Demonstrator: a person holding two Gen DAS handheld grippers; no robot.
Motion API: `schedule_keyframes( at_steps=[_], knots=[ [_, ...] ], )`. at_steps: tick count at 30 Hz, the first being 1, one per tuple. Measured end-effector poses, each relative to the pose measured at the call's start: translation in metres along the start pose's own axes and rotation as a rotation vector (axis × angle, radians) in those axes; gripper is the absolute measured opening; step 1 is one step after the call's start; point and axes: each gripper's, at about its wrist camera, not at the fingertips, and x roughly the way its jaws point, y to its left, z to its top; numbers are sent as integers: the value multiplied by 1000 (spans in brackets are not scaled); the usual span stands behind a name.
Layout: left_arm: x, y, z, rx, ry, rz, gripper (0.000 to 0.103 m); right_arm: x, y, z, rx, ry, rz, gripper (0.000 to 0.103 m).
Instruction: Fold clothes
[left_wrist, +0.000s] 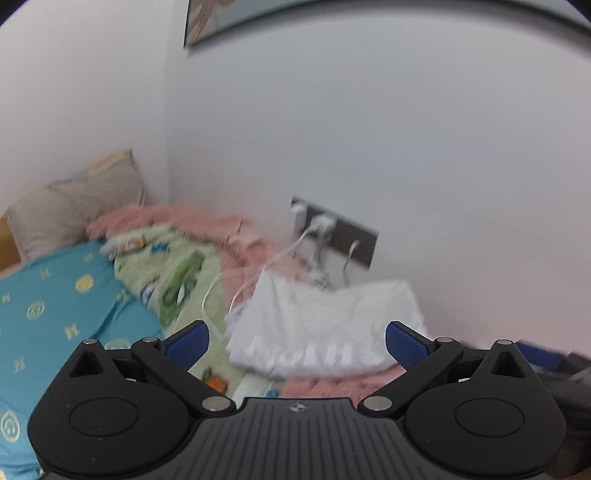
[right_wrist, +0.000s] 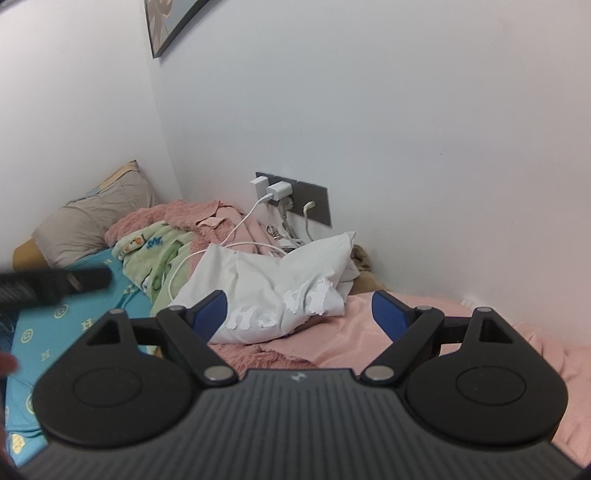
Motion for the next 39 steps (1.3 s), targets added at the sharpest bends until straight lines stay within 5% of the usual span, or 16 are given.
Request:
schedule_keyframes(
  at_steps=[6,12,22,28,39],
  knots=[
    [-14,2,14,-41,-5,17,103,-14,2,5,-10,-17,3,87],
    [-42,-5,21,22,-71,52,103,-24,0,11,5,-29,13,87],
    [-9,20,-29,-48,-79,54,103,-23,12,-9,-62,-54,8,87],
    [3,32,-65,28,-103,89,103,-20,28,-27,-107,-95,-1,87],
    [8,62,-84,-5,-95,107,103,-12,49,-49,-152,-131,-14,87]
  ],
)
